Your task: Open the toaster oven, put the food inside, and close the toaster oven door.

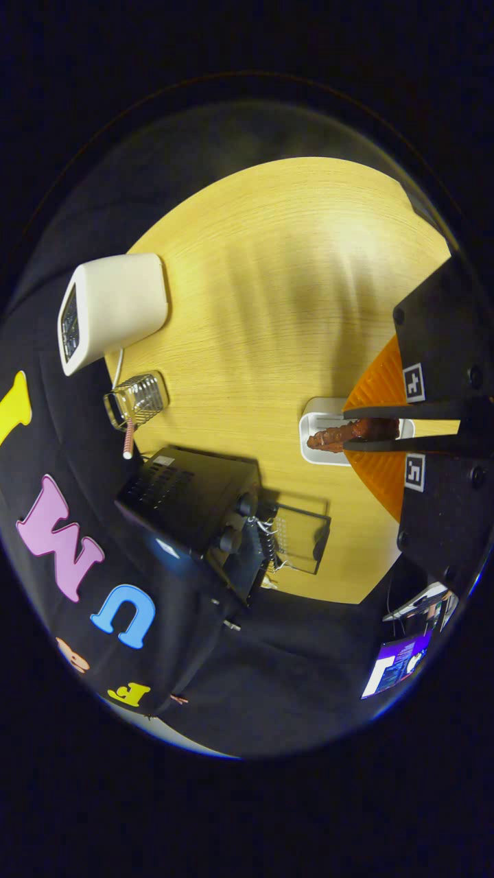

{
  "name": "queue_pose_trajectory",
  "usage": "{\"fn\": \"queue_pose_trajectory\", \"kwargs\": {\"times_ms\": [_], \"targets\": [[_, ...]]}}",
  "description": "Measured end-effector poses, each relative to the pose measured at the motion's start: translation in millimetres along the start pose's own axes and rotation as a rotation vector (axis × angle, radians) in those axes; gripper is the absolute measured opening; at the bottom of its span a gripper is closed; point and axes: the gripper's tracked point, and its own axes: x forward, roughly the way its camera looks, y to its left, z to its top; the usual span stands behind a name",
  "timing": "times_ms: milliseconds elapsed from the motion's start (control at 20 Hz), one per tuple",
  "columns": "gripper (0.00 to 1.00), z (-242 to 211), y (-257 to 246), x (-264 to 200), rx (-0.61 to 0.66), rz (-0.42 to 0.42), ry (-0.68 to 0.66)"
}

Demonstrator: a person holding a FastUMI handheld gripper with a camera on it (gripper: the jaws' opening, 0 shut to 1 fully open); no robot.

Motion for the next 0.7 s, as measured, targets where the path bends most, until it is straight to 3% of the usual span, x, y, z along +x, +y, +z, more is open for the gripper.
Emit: {"fn": "queue_pose_trajectory", "kwargs": {"times_ms": [400,700], "targets": [[0.12,-1.6,121.2,-23.3,-0.008,0.059,-0.197],[0.12,-7.8,216.2,23.5,-0.004,0.136,-0.261]]}}
